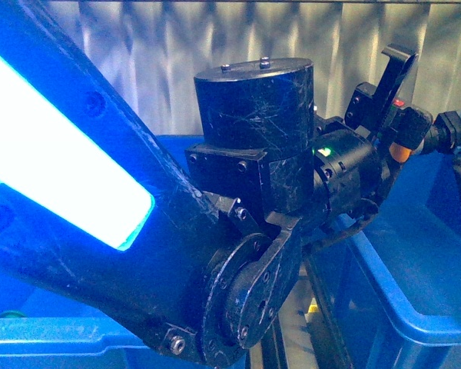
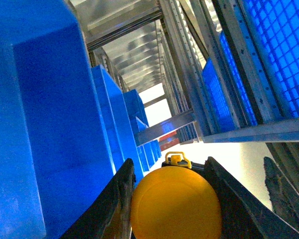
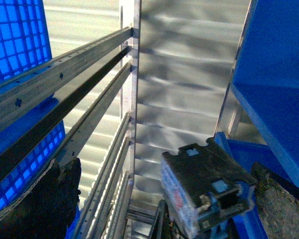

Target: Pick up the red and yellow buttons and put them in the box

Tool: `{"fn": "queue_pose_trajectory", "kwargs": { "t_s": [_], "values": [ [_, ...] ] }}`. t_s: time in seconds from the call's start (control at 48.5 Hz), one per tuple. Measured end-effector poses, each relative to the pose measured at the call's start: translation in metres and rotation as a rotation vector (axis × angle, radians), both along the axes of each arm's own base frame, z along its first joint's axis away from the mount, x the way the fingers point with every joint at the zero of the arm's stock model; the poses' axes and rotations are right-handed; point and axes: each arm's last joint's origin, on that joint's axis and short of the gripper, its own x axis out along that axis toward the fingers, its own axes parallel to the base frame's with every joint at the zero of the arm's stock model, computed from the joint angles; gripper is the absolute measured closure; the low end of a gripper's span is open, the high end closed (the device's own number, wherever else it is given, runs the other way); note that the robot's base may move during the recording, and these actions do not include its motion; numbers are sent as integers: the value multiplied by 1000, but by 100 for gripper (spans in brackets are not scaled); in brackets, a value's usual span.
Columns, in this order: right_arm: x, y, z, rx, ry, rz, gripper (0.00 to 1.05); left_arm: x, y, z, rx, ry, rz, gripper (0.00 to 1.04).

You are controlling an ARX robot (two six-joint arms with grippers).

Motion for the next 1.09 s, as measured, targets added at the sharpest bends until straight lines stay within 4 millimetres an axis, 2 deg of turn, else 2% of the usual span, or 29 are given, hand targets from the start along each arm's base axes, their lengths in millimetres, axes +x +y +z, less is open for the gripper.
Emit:
{"fn": "queue_pose_trajectory", "kwargs": {
  "t_s": [0.165, 0.371, 0.721, 0.865, 1.092],
  "values": [
    [0, -2, 0, -1, 1, -5, 6, 3, -2, -7, 13, 28, -1, 71],
    [-1, -5, 3, -1, 1, -8, 7, 3, -6, -6, 20, 41, -6, 72],
    [0, -7, 1, -23, 23, -28, 71, 6, -9, 2, 8, 56, -22, 72],
    [0, -7, 1, -58, 26, -41, 77, 7, -10, 2, 0, 92, -29, 72],
    [1, -8, -1, -64, 33, -47, 77, 8, -10, 2, 9, 114, -18, 72]
  ]
}}
